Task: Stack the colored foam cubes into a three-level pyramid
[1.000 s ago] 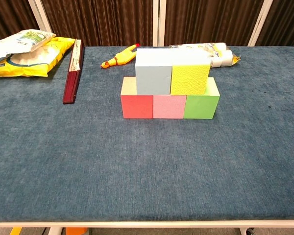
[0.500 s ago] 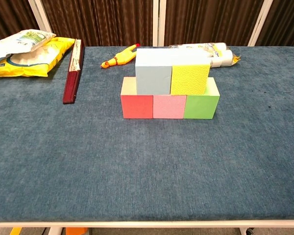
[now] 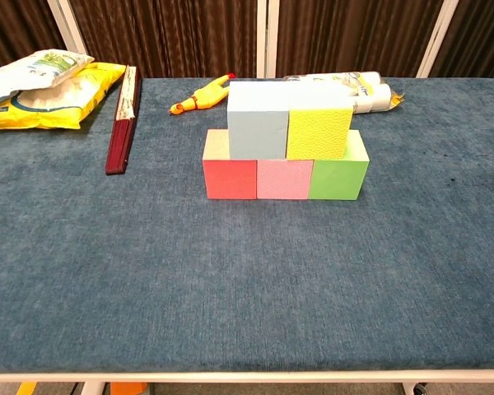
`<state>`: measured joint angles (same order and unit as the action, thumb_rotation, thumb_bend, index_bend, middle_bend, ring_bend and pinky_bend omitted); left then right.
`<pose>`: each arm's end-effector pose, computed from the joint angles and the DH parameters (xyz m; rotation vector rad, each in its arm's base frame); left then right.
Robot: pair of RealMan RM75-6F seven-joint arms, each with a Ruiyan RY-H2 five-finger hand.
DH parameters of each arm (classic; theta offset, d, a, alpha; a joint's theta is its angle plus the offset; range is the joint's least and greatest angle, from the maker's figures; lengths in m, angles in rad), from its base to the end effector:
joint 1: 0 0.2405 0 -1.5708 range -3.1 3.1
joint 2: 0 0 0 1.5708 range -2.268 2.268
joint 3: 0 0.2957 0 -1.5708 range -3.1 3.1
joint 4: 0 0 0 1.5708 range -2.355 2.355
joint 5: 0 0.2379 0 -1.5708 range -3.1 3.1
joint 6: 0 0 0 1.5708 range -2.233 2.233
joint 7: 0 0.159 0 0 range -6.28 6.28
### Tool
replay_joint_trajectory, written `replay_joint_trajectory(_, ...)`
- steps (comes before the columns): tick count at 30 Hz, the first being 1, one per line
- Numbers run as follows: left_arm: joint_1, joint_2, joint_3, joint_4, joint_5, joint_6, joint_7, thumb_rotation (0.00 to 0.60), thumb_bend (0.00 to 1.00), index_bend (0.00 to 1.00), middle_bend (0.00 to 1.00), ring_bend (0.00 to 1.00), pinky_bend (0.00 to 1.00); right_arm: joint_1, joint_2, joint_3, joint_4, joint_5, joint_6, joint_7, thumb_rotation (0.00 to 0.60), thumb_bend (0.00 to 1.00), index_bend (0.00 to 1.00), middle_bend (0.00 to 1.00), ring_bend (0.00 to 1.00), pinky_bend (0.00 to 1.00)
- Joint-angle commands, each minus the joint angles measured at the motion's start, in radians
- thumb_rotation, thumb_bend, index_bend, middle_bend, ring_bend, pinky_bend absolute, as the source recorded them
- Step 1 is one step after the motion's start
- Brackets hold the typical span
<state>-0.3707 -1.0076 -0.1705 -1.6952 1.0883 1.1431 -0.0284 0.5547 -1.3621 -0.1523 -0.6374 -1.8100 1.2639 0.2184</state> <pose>-0.3322 0.3210 0.1740 -1.3068 -1.1181 -0.8667 -0.3971 -0.3817 0.1306 2.0830 -0.2363 0.5277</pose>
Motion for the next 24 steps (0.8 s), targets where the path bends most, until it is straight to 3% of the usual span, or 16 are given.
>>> replay_joint_trajectory(1, 0.001, 0.003, -0.002, -0.004, 0.0, 0.002, 0.007, 0.6, 0.07, 0.09, 0.06, 0.0, 0.1, 0.02, 0.047, 0.047, -0.112, 0.03, 0.05, 0.027, 0.6, 0.09, 0.46, 0.17, 0.0, 0.0)
replay_joint_trajectory(6, 0.002, 0.012, -0.003, -0.019, 0.006, 0.004, 0.018, 0.6, 0.07, 0.09, 0.06, 0.0, 0.1, 0.061, 0.203, 0.089, -0.424, 0.057, 0.031, -0.011, 0.6, 0.1, 0.46, 0.17, 0.0, 0.0)
replay_joint_trajectory(11, 0.002, 0.017, -0.008, -0.029, 0.01, 0.007, 0.022, 0.6, 0.07, 0.09, 0.06, 0.0, 0.1, 0.129, 0.379, 0.133, -0.766, 0.106, -0.085, -0.055, 0.6, 0.12, 0.45, 0.17, 0.0, 0.0)
replay_joint_trajectory(16, 0.002, 0.026, -0.01, -0.034, 0.009, 0.003, 0.024, 0.6, 0.06, 0.09, 0.06, 0.0, 0.1, 0.191, 0.497, 0.186, -0.941, 0.143, -0.172, -0.047, 0.6, 0.14, 0.44, 0.18, 0.0, 0.0)
replay_joint_trajectory(24, 0.009, 0.03, -0.007, -0.043, 0.012, 0.009, 0.028, 0.6, 0.06, 0.09, 0.06, 0.0, 0.1, 0.28, 0.607, 0.271, -1.09, 0.247, -0.331, -0.059, 0.6, 0.15, 0.37, 0.18, 0.0, 0.0)
